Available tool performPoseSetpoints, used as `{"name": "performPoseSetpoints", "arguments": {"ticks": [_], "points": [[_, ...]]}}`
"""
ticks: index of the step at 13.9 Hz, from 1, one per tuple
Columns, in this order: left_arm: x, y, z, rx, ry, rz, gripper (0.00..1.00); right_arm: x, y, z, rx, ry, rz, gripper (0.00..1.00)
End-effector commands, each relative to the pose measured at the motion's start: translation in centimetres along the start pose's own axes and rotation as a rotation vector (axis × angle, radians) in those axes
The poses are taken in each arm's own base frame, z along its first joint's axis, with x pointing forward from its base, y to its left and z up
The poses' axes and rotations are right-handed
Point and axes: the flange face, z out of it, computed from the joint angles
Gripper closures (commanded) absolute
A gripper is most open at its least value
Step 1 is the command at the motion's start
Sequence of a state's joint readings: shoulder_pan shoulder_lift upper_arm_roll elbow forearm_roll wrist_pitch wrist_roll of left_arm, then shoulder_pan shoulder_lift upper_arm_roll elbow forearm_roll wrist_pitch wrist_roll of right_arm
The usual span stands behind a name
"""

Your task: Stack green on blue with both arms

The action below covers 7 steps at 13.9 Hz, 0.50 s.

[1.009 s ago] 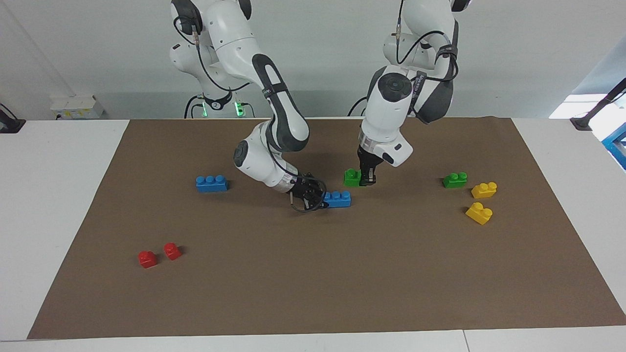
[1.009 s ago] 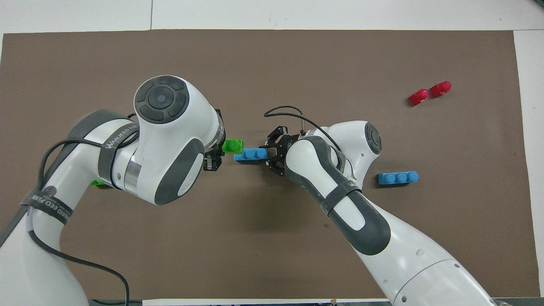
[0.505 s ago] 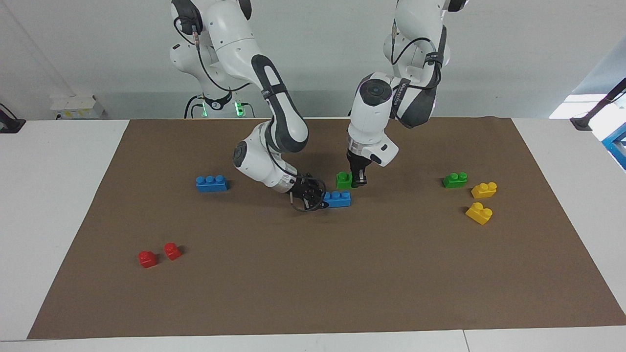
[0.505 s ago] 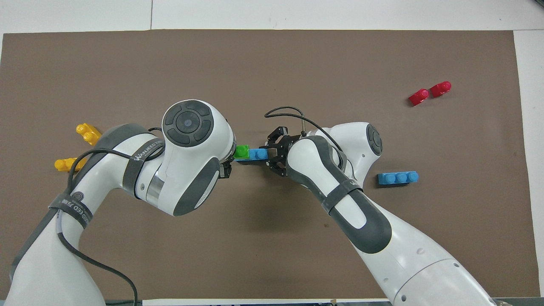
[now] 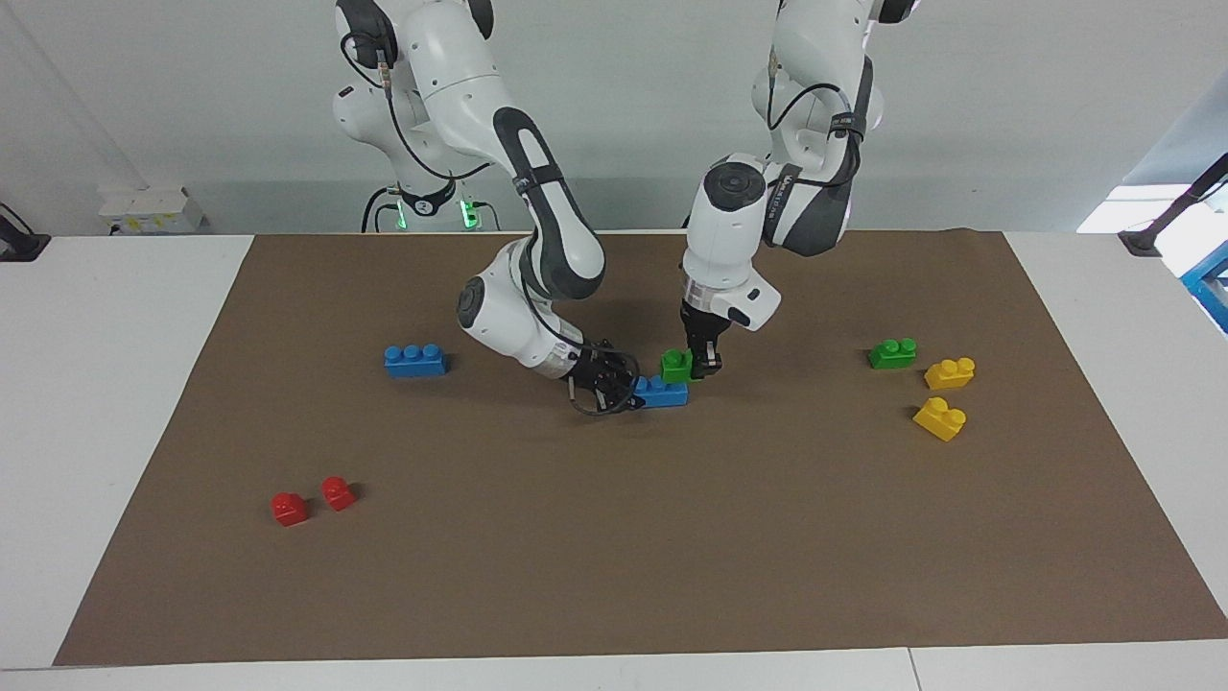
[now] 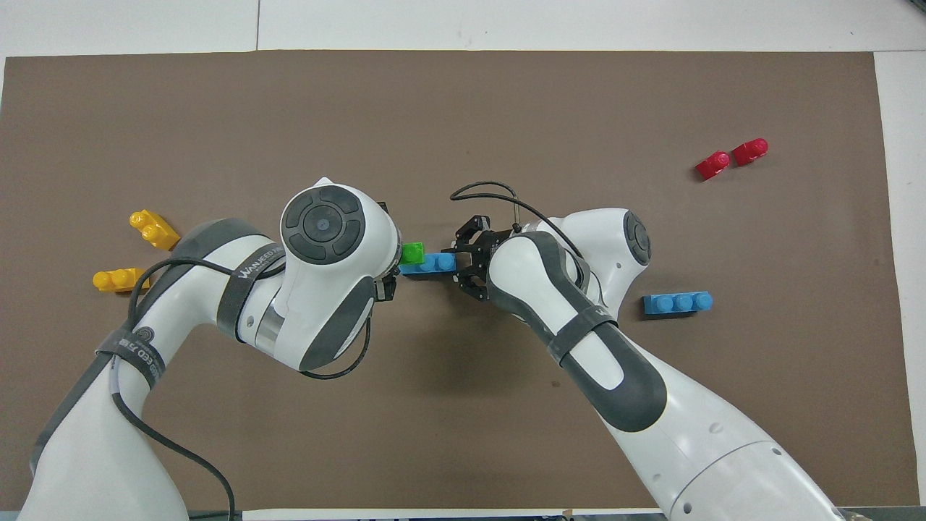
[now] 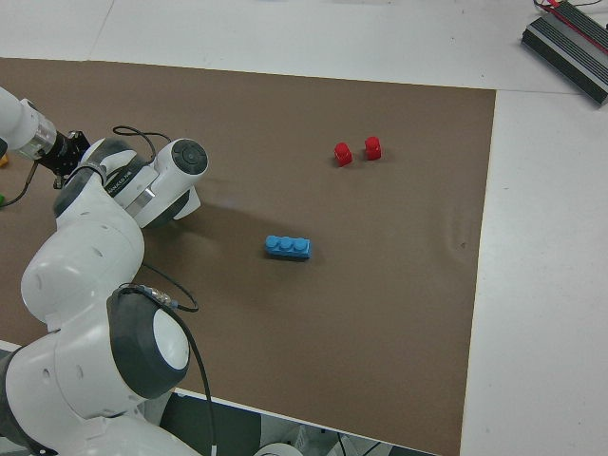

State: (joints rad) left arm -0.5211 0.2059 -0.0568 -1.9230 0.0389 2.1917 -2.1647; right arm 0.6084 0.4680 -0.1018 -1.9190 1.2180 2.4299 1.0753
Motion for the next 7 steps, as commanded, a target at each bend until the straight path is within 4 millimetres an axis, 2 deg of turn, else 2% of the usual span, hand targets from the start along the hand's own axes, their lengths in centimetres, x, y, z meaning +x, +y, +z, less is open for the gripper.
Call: {"name": "performPoseSetpoints", "arguments": {"ticks": [1, 7], "points": [[-0.2, -0.3, 1.0, -0.024, 0.02, 0.001, 1.0, 1.5, 0.3, 0.4, 0.041, 0.028, -0.007, 1.0], [-1.8, -1.2, 2.8, -0.012, 0.032, 0.005, 1.0, 1.7, 0.3, 0.3, 0.047, 0.034, -0.003, 1.0]]}}
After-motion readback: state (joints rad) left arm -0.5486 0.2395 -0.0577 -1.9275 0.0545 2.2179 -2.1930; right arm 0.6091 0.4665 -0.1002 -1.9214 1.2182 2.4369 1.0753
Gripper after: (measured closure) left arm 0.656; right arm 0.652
